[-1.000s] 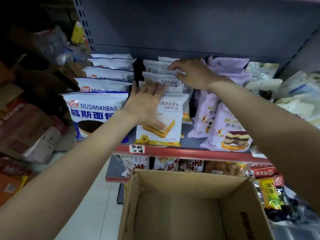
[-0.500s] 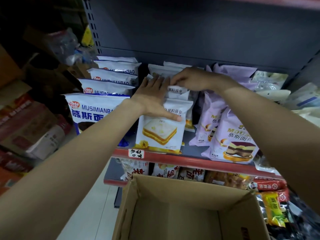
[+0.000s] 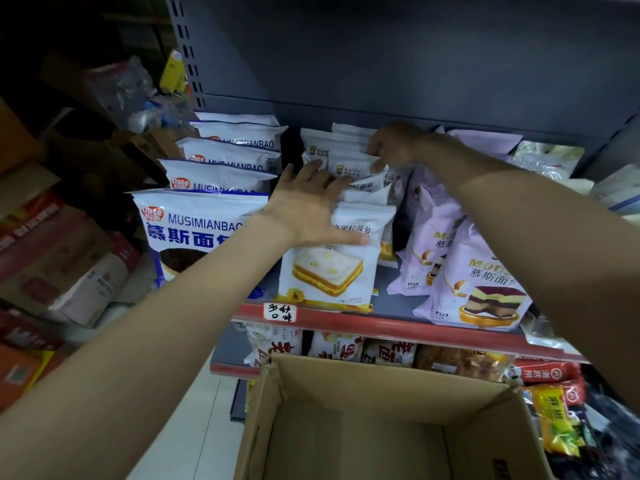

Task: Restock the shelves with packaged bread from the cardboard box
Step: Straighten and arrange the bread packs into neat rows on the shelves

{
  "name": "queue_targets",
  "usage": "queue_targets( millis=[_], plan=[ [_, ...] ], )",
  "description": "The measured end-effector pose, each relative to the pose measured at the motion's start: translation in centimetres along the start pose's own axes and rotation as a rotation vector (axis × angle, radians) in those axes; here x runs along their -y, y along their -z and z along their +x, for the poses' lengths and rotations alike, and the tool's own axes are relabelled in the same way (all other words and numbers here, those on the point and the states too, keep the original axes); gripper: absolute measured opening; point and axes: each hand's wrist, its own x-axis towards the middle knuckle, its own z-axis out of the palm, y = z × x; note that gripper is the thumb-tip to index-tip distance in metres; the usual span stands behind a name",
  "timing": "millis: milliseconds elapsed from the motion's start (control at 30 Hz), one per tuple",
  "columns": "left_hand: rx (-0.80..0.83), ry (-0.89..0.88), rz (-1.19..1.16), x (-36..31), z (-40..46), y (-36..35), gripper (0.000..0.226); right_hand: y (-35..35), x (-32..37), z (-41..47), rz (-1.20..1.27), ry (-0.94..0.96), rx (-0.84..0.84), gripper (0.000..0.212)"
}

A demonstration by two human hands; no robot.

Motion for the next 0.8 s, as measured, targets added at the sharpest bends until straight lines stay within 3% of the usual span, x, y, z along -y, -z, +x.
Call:
queue_targets(
  millis=[167,367,667,733,800],
  plan=[
    [-0.03,-0.004,0.012,0.0,-0.5,0.1,0.098,0.8,1.7,0.2,0.235,0.076,-0.179,0.035],
    [-0.028,0.04,-0.004,-0.1,0.0,-0.3,0.102,1.2,4.3,0.7,0.027,0.178,-0.097,0.034],
    [-0.052,0.019,-0.027,-0.8,0.3,0.4,0.104,1.3,0.5,1.0,0.091,0.053,-0.273,0.033],
    [-0.084,-0.006,-0.001,-1.2,-0.8,0.0,0.113,1.3,0.4,1.2,0.075,0.042,-0.252,0.034],
    [-0.017,-0.013,0.04,-1.3,-1.7,-0.3,0.128,1.3,0.5,1.5,0.057,0.039,-0.189,0.035]
  ],
)
